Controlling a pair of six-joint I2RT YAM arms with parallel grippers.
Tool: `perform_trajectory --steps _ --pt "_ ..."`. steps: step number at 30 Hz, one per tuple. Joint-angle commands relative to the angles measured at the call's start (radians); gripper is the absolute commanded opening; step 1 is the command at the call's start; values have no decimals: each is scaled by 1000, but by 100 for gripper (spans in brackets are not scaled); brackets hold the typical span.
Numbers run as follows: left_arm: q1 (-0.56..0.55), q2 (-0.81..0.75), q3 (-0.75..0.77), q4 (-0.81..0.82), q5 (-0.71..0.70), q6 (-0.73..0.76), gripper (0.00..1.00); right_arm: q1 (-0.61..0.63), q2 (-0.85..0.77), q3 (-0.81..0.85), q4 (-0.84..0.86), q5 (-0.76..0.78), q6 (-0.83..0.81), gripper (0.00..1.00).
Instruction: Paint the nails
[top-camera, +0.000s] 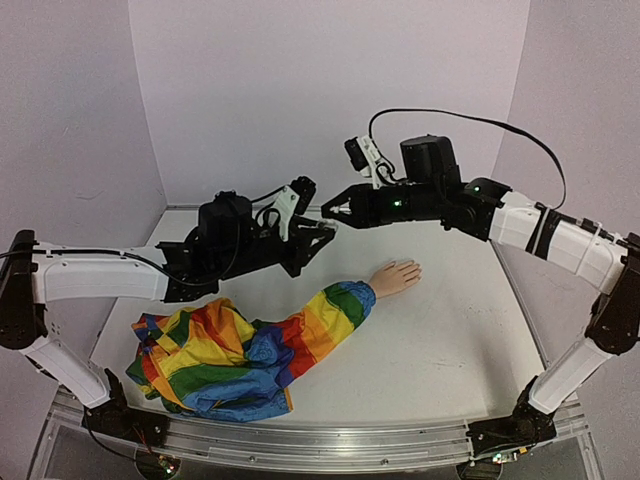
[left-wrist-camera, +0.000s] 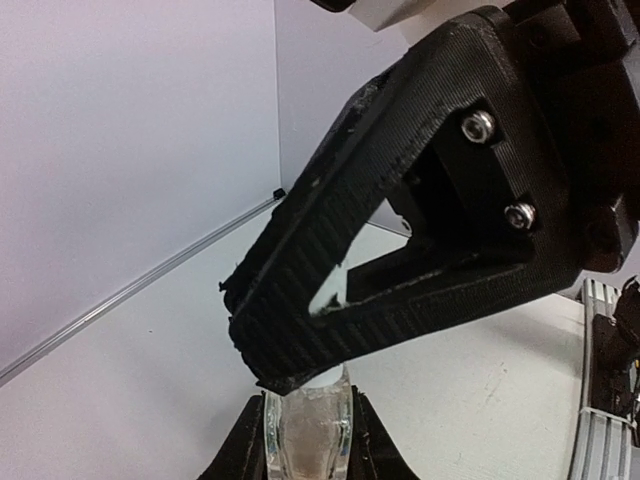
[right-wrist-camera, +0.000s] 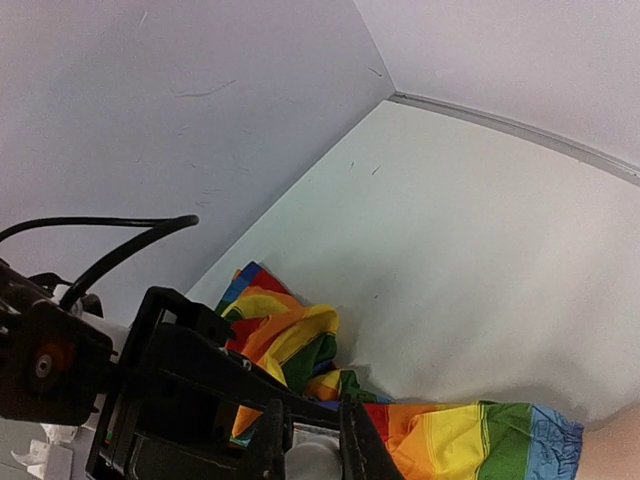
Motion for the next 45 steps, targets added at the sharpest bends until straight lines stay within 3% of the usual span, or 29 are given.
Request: perform_trajectory --steps 1,4,6,8,11,13,17,21,26,28,38,40,42,43,45 --pt "23 -29 66 33 277 -57 0 -10 -55 -27 61 -314 -159 0" --pt "118 -16 102 36 680 -179 0 -26 -62 -58 52 -875 -294 0" --pt "146 12 150 37 905 -234 0 -37 -58 -66 44 -992 -297 0" --pt "155 17 161 32 968 -245 0 -46 -54 -70 23 -985 -292 0" --pt "154 -16 110 14 833 -178 0 -52 -83 -89 -19 -816 -337 2" --pt "150 -30 86 -3 679 -150 0 -51 -109 -92 -21 -616 -325 30" --pt "103 -55 54 -22 329 -56 0 -52 -151 -76 -35 -189 -220 66" --pt "26 -48 59 -33 81 73 0 -52 -166 -90 -15 -41 -76 73" --pt "6 -28 74 -31 -11 67 0 -38 -139 -82 7 23 48 63" --pt "3 -15 86 -31 -5 59 0 -26 -122 -75 31 19 69 53" --pt "-4 2 106 -31 48 35 0 -5 -42 -19 39 2 65 26" --pt "-3 -1 105 -31 82 19 0 -5 -40 -18 39 -21 38 16" --pt "-1 -7 103 -32 148 9 0 -7 -50 -22 41 -76 -24 2" --pt "4 -11 101 -32 193 -3 0 -6 -60 -31 45 -132 -78 0" --pt "46 -17 101 -29 403 -62 0 -11 -69 -54 49 -446 -224 0"
